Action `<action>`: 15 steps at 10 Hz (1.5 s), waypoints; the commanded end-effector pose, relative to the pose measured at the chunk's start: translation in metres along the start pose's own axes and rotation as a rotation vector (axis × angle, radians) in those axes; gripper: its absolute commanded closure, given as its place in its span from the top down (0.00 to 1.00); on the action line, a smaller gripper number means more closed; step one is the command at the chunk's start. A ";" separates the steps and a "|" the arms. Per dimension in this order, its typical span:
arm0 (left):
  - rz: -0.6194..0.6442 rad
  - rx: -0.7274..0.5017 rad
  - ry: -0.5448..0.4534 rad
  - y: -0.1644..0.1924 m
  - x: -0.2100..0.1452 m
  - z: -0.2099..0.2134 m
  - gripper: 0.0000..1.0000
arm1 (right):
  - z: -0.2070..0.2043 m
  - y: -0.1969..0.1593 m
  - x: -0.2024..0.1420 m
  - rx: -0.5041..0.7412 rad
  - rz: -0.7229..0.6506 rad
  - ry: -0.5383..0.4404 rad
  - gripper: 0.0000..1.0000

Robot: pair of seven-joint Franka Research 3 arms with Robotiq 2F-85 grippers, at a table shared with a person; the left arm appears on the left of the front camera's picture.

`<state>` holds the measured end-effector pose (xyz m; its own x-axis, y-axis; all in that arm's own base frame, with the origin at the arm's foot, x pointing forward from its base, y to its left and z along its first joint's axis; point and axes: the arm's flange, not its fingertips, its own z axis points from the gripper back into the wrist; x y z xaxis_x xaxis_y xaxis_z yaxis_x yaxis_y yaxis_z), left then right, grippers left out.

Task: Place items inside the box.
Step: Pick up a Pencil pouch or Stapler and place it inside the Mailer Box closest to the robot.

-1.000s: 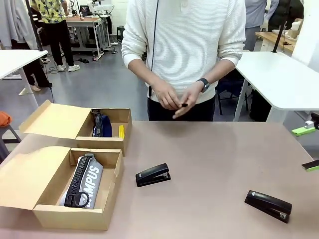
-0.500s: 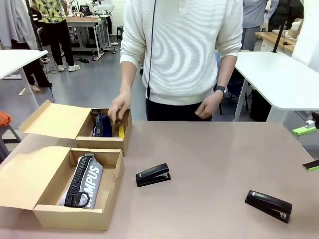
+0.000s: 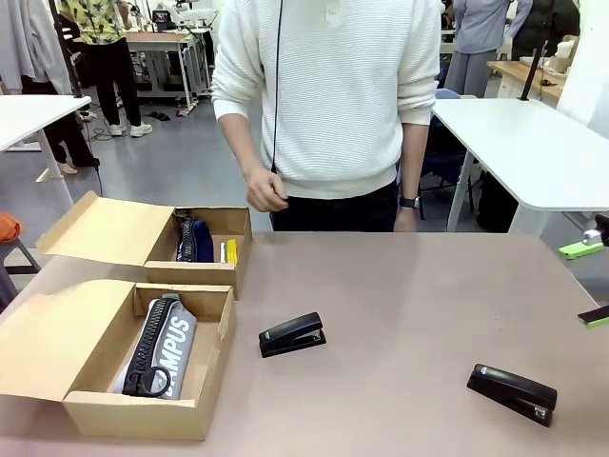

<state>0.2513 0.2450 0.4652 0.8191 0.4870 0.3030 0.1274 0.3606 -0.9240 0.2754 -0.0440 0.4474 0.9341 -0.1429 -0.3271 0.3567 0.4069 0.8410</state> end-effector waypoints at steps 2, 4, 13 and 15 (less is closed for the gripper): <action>-0.016 -0.017 -0.006 -0.001 0.000 -0.001 1.00 | -0.023 0.016 0.005 -0.252 0.273 0.067 1.00; -0.016 -0.017 -0.006 -0.001 0.000 -0.001 1.00 | -0.065 0.010 0.025 -0.572 0.736 -0.010 1.00; -0.016 -0.017 -0.006 -0.001 0.000 -0.001 1.00 | -0.118 0.008 0.073 -0.965 0.816 0.164 1.00; -0.016 -0.017 -0.006 -0.001 0.000 -0.001 1.00 | -0.128 -0.005 0.064 -1.018 0.908 0.220 1.00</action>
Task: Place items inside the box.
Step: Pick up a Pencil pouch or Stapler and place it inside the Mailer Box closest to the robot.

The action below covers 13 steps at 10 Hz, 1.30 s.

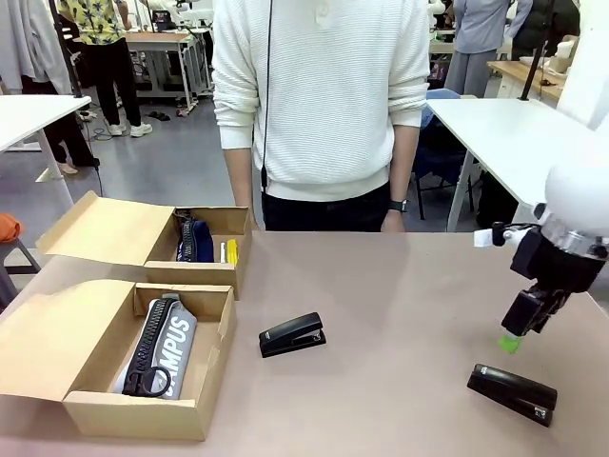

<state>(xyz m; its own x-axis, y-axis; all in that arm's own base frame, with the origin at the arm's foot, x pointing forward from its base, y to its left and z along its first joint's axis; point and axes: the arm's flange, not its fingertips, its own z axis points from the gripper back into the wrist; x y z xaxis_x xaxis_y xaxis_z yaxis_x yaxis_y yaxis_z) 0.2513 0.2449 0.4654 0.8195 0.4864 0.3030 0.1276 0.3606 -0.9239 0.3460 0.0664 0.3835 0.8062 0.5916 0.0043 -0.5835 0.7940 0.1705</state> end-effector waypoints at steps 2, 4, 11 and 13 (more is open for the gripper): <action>-0.016 -0.017 -0.007 -0.001 0.000 -0.001 1.00 | -0.039 0.015 -0.016 -0.012 0.159 0.036 1.00; -0.016 -0.017 -0.007 -0.001 0.000 -0.001 1.00 | -0.062 0.022 -0.013 0.031 0.218 0.121 1.00; -0.016 -0.017 -0.007 -0.001 0.000 -0.001 1.00 | -0.100 0.017 -0.008 0.007 0.252 0.290 1.00; -0.016 -0.017 -0.007 -0.001 0.000 -0.001 1.00 | -0.098 0.018 -0.008 0.028 0.255 0.309 0.42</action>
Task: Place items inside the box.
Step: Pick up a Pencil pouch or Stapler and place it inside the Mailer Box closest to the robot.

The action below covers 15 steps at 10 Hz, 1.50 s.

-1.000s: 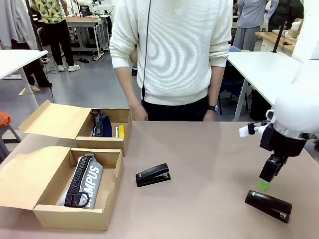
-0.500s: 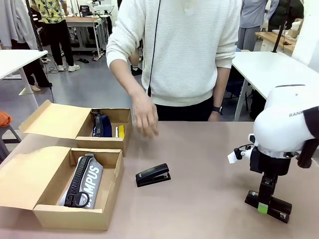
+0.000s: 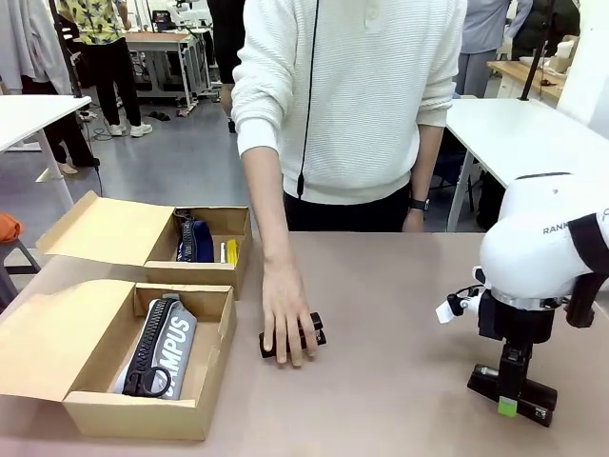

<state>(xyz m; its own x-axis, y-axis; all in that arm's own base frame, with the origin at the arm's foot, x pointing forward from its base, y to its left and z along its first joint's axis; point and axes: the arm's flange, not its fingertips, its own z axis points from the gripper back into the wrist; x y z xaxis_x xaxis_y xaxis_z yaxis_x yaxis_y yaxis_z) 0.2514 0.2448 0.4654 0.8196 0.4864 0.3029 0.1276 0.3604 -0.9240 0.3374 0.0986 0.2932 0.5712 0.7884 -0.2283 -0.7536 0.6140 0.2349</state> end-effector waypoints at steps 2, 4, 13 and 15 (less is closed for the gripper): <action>-0.016 -0.017 -0.007 -0.001 0.000 -0.001 1.00 | -0.009 0.006 -0.019 -0.009 -0.002 0.020 0.00; -0.016 -0.017 -0.007 -0.001 0.000 -0.001 1.00 | -0.008 0.006 -0.017 -0.012 -0.006 0.020 0.00; -0.016 -0.017 -0.007 -0.001 0.000 -0.001 1.00 | 0.035 0.033 -0.029 0.239 -0.242 -0.268 0.00; -0.016 -0.017 -0.007 -0.001 0.000 -0.001 1.00 | 0.063 0.069 -0.024 0.309 -0.530 -0.496 0.00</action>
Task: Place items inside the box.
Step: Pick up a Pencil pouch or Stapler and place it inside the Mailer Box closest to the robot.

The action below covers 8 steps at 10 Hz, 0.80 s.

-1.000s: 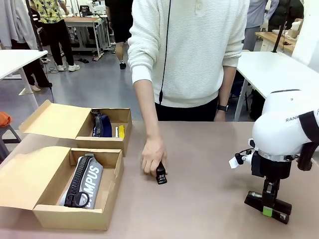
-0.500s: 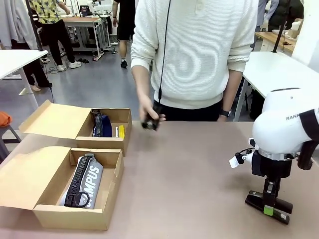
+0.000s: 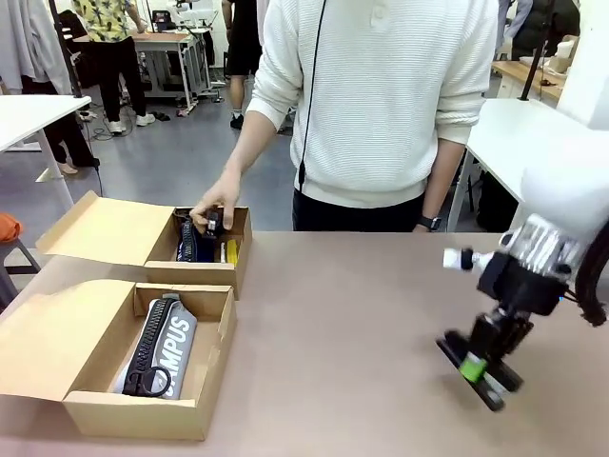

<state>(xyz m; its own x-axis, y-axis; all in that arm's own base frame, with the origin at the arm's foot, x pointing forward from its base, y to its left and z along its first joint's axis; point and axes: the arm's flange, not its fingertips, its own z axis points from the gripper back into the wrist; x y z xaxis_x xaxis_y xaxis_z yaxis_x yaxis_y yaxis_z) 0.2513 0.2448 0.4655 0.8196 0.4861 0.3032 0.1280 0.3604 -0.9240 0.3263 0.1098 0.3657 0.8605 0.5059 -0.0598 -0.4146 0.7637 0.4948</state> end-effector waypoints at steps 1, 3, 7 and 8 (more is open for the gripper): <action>-0.016 -0.017 -0.007 -0.001 0.000 -0.001 1.00 | -0.012 0.063 -0.012 0.086 -0.221 -0.346 0.00; -0.016 -0.017 -0.007 -0.001 0.000 -0.001 1.00 | -0.033 0.103 0.009 0.274 -0.210 -0.257 0.00; -0.016 -0.017 -0.007 -0.001 0.000 -0.001 1.00 | -0.014 0.106 0.022 0.286 -0.188 -0.165 0.36; -0.016 -0.017 -0.007 -0.001 0.000 -0.001 1.00 | -0.018 0.133 0.029 0.161 -0.274 -0.211 0.36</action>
<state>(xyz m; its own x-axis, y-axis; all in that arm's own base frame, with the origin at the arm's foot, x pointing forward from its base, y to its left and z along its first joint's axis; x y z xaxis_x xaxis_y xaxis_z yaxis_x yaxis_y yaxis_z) 0.2513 0.2447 0.4655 0.8200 0.4857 0.3028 0.1281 0.3599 -0.9242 0.2997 0.2045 0.4075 0.9702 0.2397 -0.0364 -0.1517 0.7171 0.6802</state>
